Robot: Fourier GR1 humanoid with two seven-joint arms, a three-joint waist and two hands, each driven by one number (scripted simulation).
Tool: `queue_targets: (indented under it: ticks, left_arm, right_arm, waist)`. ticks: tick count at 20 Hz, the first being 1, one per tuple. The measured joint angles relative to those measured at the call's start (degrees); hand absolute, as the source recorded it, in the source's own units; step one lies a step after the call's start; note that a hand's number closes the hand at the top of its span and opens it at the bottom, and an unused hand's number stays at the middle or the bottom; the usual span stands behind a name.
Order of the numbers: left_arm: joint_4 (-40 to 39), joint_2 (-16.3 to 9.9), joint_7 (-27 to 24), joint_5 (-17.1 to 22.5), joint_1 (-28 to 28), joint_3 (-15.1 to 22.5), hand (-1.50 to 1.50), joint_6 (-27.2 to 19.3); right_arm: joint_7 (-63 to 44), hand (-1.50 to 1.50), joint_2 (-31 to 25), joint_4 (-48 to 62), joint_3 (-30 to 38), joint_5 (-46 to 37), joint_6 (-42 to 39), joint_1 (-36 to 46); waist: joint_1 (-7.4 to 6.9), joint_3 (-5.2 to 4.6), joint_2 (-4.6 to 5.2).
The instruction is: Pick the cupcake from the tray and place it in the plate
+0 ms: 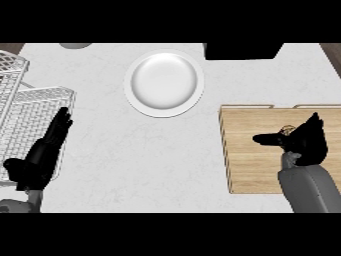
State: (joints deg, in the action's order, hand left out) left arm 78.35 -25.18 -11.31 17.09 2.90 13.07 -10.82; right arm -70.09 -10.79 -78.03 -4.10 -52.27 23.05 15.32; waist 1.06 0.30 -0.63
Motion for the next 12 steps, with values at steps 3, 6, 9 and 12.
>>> queue_targets:
  ticks: [3, 6, 9, 12]
  left_arm:
    - [0.5, 0.1, 1.5, 0.1, 0.3, -0.3, 0.00, 0.4]
    - [0.9, 0.8, 2.2, -0.4, 0.1, -0.1, 0.00, 0.2]
    - [0.2, 1.2, 2.1, -1.0, 0.6, -0.4, 0.00, 0.5]
    - [-0.4, 1.7, 1.4, -0.9, 0.9, -1.1, 0.00, 1.9]
  right_arm:
    - [0.5, -1.50, 0.8, -0.3, 1.0, -0.9, -1.4, -1.3]
    - [0.8, -1.50, 1.2, -0.1, 2.4, -1.5, -3.2, -2.0]
    - [2.0, -1.50, 1.4, 1.5, 4.7, -1.4, -4.1, -1.7]
    - [2.7, 1.50, 1.8, 1.5, 6.3, -1.6, -5.3, -1.7]
  waist:
    - [-0.42, -0.12, 0.25]
    - [-0.67, -0.17, 0.33]
    - [-0.84, -0.25, 0.29]
    - [-0.87, -0.22, 0.23]
